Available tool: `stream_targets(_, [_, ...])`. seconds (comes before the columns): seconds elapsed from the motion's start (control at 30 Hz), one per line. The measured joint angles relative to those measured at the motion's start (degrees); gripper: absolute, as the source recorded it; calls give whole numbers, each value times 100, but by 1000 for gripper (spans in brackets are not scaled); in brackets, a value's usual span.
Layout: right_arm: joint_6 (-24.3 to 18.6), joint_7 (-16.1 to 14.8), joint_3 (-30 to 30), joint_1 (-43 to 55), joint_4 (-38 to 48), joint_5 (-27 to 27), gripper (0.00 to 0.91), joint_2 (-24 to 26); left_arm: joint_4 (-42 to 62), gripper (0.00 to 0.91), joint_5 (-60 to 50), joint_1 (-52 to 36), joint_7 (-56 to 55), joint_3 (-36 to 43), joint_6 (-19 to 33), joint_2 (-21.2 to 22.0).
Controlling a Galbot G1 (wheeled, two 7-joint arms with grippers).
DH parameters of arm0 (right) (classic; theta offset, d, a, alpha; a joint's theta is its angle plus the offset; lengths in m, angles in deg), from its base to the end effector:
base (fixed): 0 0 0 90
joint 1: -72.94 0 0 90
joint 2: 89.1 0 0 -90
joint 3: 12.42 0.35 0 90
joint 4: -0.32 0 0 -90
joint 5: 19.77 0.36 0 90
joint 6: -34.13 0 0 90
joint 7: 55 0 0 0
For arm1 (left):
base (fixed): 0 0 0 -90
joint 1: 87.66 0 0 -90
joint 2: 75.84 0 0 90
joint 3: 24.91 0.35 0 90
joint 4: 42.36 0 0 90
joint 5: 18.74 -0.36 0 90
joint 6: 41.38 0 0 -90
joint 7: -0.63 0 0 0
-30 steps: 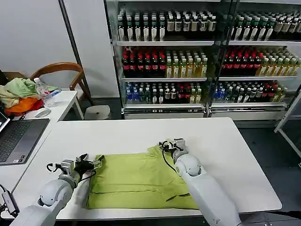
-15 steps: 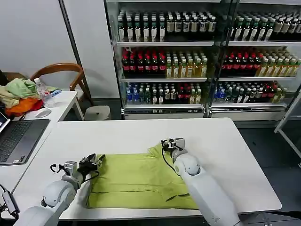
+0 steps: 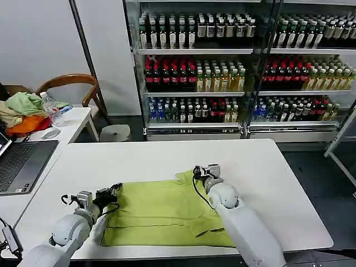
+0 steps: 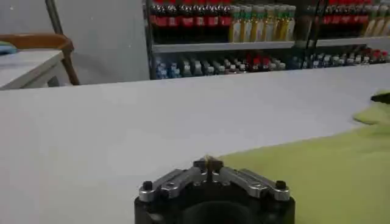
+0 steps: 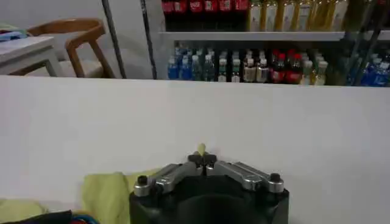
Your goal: Fold and organize the clothes.
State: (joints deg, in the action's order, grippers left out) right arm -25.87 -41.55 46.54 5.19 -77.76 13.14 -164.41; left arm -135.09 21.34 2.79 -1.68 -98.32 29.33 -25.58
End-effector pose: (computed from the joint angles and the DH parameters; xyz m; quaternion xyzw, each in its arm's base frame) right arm 0.4522 0.0681 -0.3083 0.1260 -0.9564 0.0088 0.2635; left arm 0.3421 0.1338 -0.3243 -0.1057 -0.9642 -0.0192 0.2426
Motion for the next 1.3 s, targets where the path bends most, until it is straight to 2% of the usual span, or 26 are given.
stream_targets(0.47, [213, 130, 304, -735, -1616, 179, 0, 509, -727, 50, 94, 612, -12, -409, 204, -160])
stream_targets(0.77, [206, 68, 689, -1608, -2628, 176, 0, 873, -1393, 50, 69, 1356, -49, -703, 365, -127])
stream_targets(1.3, [125, 23, 1164, -2823, -3689, -42, 0, 1185, -1959, 40, -161, 2300, -59, -1166, 452, -123])
